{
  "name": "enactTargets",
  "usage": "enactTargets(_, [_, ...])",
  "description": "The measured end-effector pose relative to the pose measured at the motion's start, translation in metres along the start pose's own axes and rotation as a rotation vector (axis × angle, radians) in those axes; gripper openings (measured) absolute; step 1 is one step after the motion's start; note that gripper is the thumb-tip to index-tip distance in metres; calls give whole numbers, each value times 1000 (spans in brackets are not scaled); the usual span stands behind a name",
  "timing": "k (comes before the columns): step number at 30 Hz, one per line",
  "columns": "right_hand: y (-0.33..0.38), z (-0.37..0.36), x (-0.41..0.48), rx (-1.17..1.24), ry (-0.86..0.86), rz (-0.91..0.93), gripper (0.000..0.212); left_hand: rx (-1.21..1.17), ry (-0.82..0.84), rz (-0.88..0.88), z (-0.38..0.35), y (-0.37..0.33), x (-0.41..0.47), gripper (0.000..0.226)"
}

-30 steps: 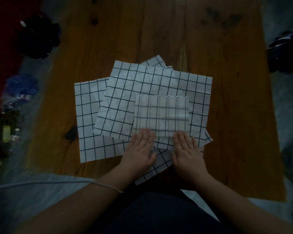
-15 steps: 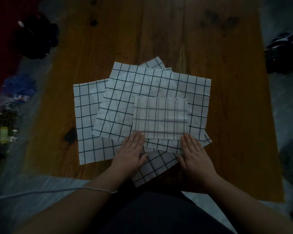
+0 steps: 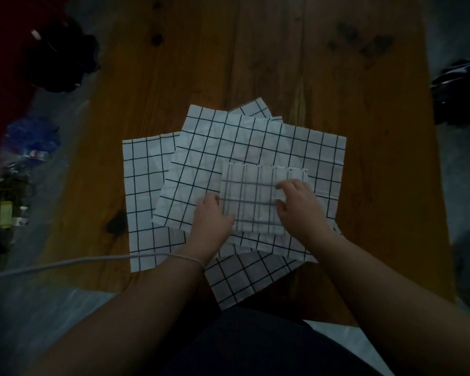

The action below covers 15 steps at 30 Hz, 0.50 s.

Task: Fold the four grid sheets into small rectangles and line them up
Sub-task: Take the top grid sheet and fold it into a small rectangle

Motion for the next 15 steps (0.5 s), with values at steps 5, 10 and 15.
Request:
enactTargets(5, [2,-5,29,-67,82,-53,55,25,22,59,-3,-3,7,50])
enactTargets(10, [1,-9,23,-133,79,-59,54,16,55,66,-4,-3,8,44])
enactTargets(15, [-3,-12,24,-103,71,-89,57,-12,75,34,1,-3,9,39])
Point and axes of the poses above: each hand's wrist, its own x-axis towards the middle knuckle, its own z-axis out of the back of the hand, y = z × x, the point moved 5 cm from there along x, towards the middle knuckle, and after that the axes turned 12 degrees about x, right-handed, at the moved point
